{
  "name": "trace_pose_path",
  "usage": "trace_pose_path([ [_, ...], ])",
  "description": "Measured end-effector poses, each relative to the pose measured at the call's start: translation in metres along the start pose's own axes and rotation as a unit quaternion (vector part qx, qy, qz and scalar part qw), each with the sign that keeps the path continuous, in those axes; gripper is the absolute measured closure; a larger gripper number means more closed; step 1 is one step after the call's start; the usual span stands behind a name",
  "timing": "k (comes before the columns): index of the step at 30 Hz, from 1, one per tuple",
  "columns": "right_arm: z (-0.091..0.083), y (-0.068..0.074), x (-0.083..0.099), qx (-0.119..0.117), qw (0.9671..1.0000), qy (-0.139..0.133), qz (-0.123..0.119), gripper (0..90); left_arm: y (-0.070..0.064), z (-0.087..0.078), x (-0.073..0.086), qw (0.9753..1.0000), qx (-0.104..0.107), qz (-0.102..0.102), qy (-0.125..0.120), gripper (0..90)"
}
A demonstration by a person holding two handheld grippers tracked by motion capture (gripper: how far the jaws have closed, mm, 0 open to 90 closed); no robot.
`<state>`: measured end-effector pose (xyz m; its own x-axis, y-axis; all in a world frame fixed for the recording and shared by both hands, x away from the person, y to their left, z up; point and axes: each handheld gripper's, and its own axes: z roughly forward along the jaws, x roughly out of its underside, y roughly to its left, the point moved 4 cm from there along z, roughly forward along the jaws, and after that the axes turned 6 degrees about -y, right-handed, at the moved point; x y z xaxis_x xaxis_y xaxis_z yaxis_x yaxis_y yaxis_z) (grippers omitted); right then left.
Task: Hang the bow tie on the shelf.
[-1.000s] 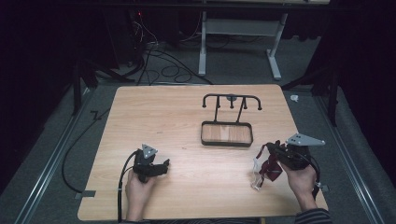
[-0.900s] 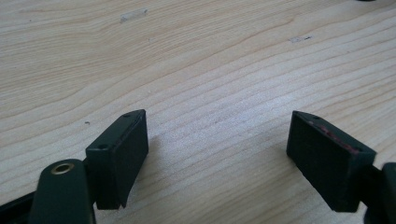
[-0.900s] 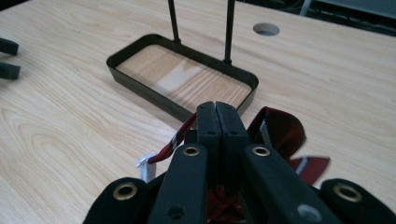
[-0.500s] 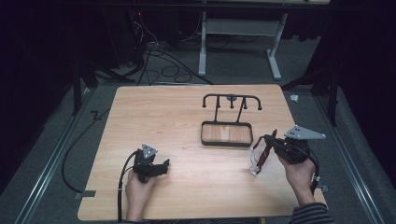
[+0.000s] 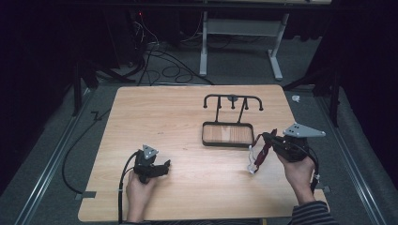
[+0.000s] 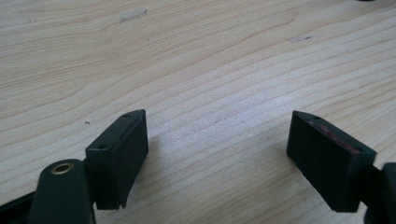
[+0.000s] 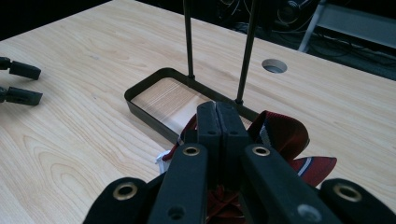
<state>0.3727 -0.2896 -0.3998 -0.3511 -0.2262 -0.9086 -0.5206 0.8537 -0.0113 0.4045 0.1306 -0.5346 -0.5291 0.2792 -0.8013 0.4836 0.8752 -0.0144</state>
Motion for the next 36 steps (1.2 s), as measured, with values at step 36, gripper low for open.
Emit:
trace_pose_path([
  [36,0.029,0.020,-0.058,-0.015,0.9984,-0.018,-0.052,90.0,0.000,0.000,0.000,1.0000,0.001,0.001,0.000,21.0],
])
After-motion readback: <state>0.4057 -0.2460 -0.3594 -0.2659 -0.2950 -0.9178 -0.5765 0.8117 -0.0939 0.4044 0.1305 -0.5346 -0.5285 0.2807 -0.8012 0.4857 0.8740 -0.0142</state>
